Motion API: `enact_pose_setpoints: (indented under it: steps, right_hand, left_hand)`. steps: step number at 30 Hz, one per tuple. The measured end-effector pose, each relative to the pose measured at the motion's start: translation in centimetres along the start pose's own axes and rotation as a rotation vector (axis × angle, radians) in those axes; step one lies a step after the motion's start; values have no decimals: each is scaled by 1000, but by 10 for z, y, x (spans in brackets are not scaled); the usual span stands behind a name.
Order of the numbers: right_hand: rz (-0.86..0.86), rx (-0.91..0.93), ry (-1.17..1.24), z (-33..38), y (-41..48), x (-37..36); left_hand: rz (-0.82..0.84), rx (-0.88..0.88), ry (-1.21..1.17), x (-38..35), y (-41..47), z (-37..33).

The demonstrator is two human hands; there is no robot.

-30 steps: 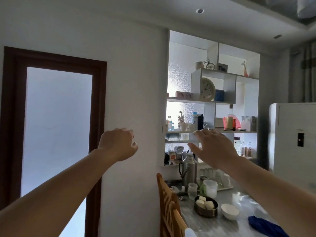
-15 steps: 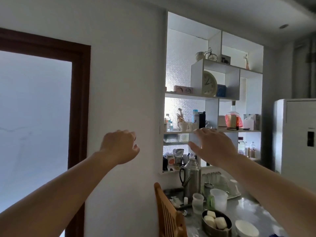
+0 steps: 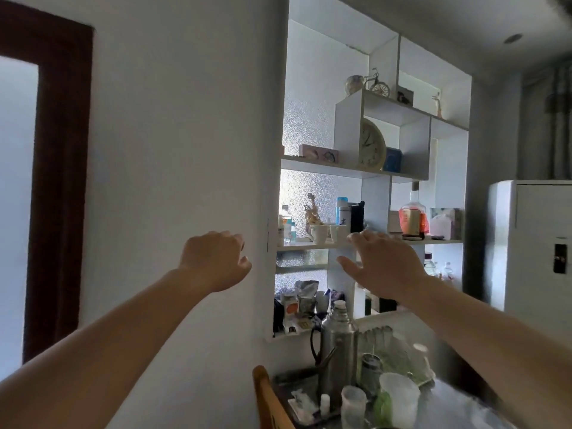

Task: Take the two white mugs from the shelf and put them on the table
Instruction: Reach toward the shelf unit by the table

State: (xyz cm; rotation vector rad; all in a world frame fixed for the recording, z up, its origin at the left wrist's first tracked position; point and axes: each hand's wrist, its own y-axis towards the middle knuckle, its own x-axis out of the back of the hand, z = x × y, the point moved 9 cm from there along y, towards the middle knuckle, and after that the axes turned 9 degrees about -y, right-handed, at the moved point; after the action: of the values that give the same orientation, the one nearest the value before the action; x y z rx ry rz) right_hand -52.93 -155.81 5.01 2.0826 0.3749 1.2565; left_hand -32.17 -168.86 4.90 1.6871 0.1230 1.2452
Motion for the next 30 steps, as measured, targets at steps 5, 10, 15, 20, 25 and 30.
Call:
enact_pose_setpoints:
  steps: [5, 10, 15, 20, 25, 30]
  right_hand:
    - [28, -19, -46, 2, 36, -49]
    - [48, -60, -95, 6, 79, -100]
    - [60, -119, -121, 14, 130, -147]
    - [87, -180, -126, 20, 172, -186]
    - [151, -222, -141, 17, 192, -224]
    - [175, -257, -153, 1, 201, -251]
  left_hand:
    - [23, -18, -86, -62, 42, 13]
    - [-6, -78, -153, -115, 94, 35]
    - [-2, -125, -224, -167, 151, 63]
    - [9, -167, -292, -214, 202, 81]
    - [29, -223, -329, -259, 234, 79]
    - [52, -279, -334, -299, 253, 63]
